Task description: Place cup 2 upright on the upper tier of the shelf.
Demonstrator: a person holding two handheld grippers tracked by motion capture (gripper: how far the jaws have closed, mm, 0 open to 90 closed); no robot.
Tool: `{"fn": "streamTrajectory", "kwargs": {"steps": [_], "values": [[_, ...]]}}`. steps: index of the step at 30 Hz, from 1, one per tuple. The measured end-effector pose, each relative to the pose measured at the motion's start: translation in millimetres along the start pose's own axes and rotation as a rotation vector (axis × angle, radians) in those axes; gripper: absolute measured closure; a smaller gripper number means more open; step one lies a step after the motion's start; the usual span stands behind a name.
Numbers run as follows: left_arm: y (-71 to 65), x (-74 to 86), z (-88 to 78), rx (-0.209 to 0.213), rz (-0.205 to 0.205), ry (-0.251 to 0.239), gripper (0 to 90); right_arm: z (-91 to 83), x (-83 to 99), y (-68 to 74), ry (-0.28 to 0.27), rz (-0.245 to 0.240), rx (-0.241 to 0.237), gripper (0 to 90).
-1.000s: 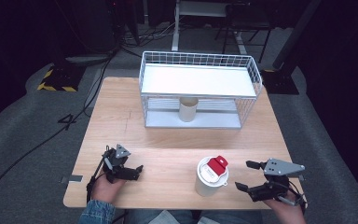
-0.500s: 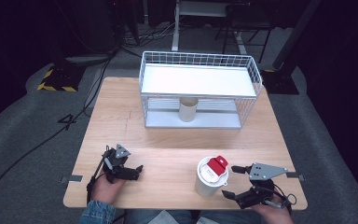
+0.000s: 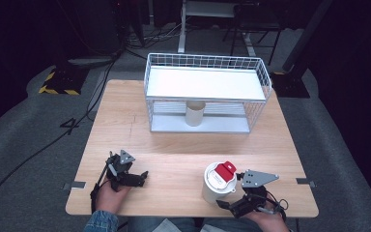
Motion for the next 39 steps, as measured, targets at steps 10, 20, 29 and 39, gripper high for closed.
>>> {"fn": "streamTrajectory", "kwargs": {"steps": [10, 20, 29, 39], "values": [[0.1, 0.0, 0.0, -0.001, 0.000, 0.000, 0.6, 16.0, 2.5, -0.1, -0.054, 0.018, 0.013, 0.0], [0.0, 0.1, -0.1, 0.000, -0.001, 0.001, 0.6, 21.4, -2.9, 2.0, -0.155, -0.019, 0.029, 3.1], [0.1, 0.0, 0.0, -0.001, 0.000, 0.000, 0.6, 22.3, -3.1, 2.3, -0.197, -0.033, 0.035, 12.0], [0.2, 0.0, 0.0, -0.001, 0.000, 0.000, 0.6, 21.8, -2.9, 2.3, -0.195, -0.037, 0.035, 12.6]]}}
Point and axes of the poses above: each handheld gripper's, and its own axes: z roughly forward along the jaws, x roughly out of its underside, y roughly to its left, the point moved 9 cm from there along z, roughly forward along the jaws, and after that the axes turned 13 degrees about z, right-handed, at the moved point
